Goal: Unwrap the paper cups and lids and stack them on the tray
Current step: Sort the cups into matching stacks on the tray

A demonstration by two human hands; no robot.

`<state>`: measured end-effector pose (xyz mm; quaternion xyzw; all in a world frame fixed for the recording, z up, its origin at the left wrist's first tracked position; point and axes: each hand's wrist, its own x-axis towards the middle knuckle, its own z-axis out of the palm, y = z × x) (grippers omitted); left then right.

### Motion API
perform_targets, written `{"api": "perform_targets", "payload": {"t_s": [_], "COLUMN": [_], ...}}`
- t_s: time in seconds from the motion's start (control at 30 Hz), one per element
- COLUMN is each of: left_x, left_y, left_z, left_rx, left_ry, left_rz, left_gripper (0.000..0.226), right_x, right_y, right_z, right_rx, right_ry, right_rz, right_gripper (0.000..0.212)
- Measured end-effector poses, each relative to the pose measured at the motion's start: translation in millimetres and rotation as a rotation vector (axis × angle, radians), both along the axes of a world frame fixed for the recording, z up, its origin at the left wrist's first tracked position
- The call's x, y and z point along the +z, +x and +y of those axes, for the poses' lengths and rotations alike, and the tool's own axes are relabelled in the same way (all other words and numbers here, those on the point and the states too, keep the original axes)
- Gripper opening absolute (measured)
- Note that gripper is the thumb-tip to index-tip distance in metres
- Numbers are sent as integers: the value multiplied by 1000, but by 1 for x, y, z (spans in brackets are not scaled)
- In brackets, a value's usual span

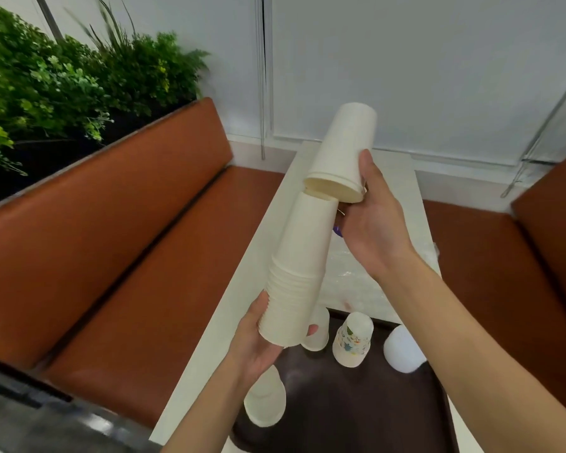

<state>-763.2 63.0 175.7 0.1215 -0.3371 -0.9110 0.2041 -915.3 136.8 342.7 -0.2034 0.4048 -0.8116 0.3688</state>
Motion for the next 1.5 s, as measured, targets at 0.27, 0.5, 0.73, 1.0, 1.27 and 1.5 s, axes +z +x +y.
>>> {"api": "perform_targets", "payload": {"t_s": [0.27,0.5,0.73,1.0,1.27,1.5], "left_x": [-20,-21,-7,-15,-23,-24], "left_y": [12,11,10,15,29,38], "left_z": [-17,-26,-23,-28,-41,-52], "left_rx": [-26,-101,-167,-152,-96,-62], "left_ry": [32,-24,-304,-363,-393,-424], "left_rz": [-2,-12,-171,-290,-290,-263], "left_gripper": [51,63,122,109,95,82], "right_x": [-24,-29,-29,-45,-109,-179], "right_y": [-4,-4,-8,-11,-29,-19], "right_z": [-7,-6,-9,-5,23,21], "right_rx": [-7,-79,-127,-79,-304,-107], "right_ry": [-19,43,45,-40,415,934], "right_rz": [-46,115,195,-11,342,743], "right_gripper": [40,23,25,31,56,70]}}
